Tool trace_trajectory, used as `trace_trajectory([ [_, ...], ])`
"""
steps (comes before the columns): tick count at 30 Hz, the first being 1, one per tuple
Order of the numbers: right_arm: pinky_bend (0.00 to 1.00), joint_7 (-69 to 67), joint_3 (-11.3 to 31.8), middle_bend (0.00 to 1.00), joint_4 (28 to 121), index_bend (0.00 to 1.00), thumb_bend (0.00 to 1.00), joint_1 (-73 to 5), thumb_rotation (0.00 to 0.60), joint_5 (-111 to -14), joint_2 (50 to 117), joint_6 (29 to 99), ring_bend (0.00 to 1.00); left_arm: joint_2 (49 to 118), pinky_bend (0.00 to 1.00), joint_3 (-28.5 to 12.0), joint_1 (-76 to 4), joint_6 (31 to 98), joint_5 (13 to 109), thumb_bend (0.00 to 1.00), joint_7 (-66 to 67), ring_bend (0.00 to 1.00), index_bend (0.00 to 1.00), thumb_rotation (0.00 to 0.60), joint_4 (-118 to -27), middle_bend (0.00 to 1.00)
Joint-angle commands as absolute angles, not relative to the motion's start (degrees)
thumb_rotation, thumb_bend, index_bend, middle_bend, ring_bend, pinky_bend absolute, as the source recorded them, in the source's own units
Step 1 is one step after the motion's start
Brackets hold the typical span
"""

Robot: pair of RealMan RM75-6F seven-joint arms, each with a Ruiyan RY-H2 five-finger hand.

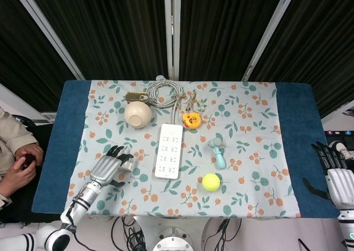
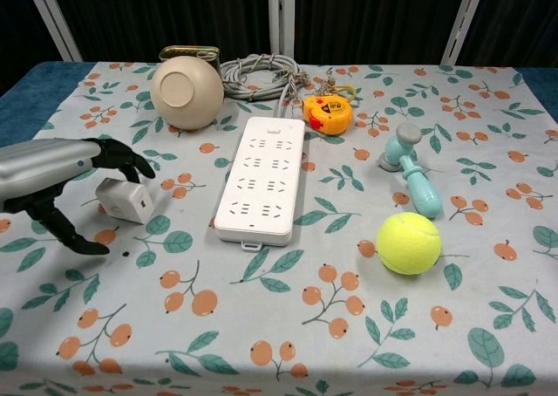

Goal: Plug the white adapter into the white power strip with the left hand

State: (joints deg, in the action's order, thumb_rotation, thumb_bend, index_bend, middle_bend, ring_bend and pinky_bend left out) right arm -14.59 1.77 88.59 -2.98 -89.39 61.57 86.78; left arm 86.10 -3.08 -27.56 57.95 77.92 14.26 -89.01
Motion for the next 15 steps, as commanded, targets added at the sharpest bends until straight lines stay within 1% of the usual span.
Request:
trace_trajectory([
  [1,0.00,-14.55,1.83,0.00,88.64,0.00,0.21,-3.00,0.600,-89.47,61.52,86.85,0.00,87.21,0.00,-3.54,-26.99,61.25,80.30,0.09,11.64,0.04,0.22,0.600,-87.42,0.28],
  [3,0.00,-14.57,1.85,0.00,88.62,0.00,0.21,-3.02,0.600,-89.63,61.45,86.95,0.00,88.05,0.00,-3.58,-27.00,62.43,81.77,0.09,9.02,0.07,0.26,0.600,-85.78,0.29],
  [5,0.00,-14.59,1.87,0.00,88.62,0.00,0.21,-3.05,0.600,-89.71,61.42,86.96,0.00,88.97,0.03,-3.54,-27.08,63.32,82.95,0.11,7.15,0.12,0.31,0.600,-83.87,0.31],
  [7,0.00,-14.66,1.83,0.00,88.59,0.00,0.21,-3.03,0.600,-89.79,61.38,86.99,0.00,89.65,0.06,-3.23,-27.24,63.44,83.49,0.13,6.70,0.13,0.35,0.600,-82.36,0.33],
  [15,0.00,-14.79,1.74,0.00,88.44,0.00,0.21,-2.96,0.600,-90.02,61.43,87.09,0.00,90.23,0.08,-3.13,-28.31,61.20,80.55,0.18,15.25,0.14,0.36,0.600,-84.12,0.34],
])
